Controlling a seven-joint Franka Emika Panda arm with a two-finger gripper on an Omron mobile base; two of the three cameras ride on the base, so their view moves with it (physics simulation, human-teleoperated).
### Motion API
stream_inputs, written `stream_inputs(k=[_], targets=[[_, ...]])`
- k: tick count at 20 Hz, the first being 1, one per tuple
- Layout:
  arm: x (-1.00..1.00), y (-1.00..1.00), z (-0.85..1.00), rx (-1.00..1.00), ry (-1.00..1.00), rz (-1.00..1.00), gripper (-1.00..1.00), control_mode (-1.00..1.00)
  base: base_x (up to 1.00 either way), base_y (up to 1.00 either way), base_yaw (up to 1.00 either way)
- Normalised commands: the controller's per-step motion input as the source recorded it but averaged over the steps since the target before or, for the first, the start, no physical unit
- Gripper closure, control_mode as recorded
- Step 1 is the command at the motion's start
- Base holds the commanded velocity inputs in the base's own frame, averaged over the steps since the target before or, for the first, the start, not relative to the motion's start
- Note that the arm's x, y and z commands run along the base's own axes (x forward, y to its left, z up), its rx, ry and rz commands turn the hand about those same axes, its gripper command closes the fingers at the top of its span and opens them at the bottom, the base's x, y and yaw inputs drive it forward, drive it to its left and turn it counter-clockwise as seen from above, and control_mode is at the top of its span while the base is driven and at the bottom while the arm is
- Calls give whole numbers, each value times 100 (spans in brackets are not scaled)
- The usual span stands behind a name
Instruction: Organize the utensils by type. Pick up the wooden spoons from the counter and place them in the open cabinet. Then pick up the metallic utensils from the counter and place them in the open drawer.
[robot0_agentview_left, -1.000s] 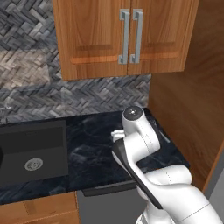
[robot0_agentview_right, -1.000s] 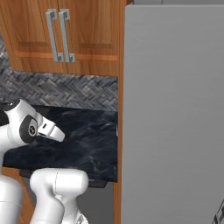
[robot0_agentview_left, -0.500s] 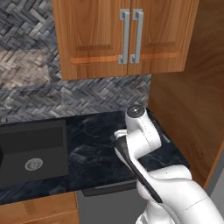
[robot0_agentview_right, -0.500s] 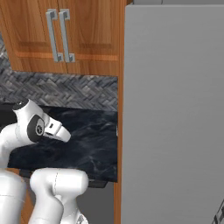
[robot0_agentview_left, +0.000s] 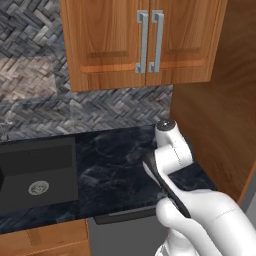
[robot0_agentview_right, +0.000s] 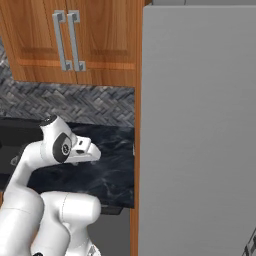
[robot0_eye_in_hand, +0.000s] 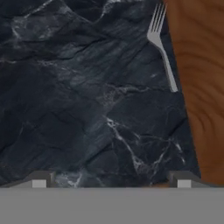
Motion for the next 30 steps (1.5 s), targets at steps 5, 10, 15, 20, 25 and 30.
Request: stream_inputs(k=[5,10,15,20,25,30], targets=[[7,-54,-31,-10,2,9,-100,-100,0,0,0],[26,-41,-3,0,7,8,-100,-100,0,0,0],[29,-33,-1,0,8,4,-100,-100,0,0,0],[19,-26,-3,0,7,8,-100,-100,0,0,0],[30,-15,0,0,8,5,-100,-100,0,0,0],[24,-13,0,0,9,5,-100,-100,0,0,0]])
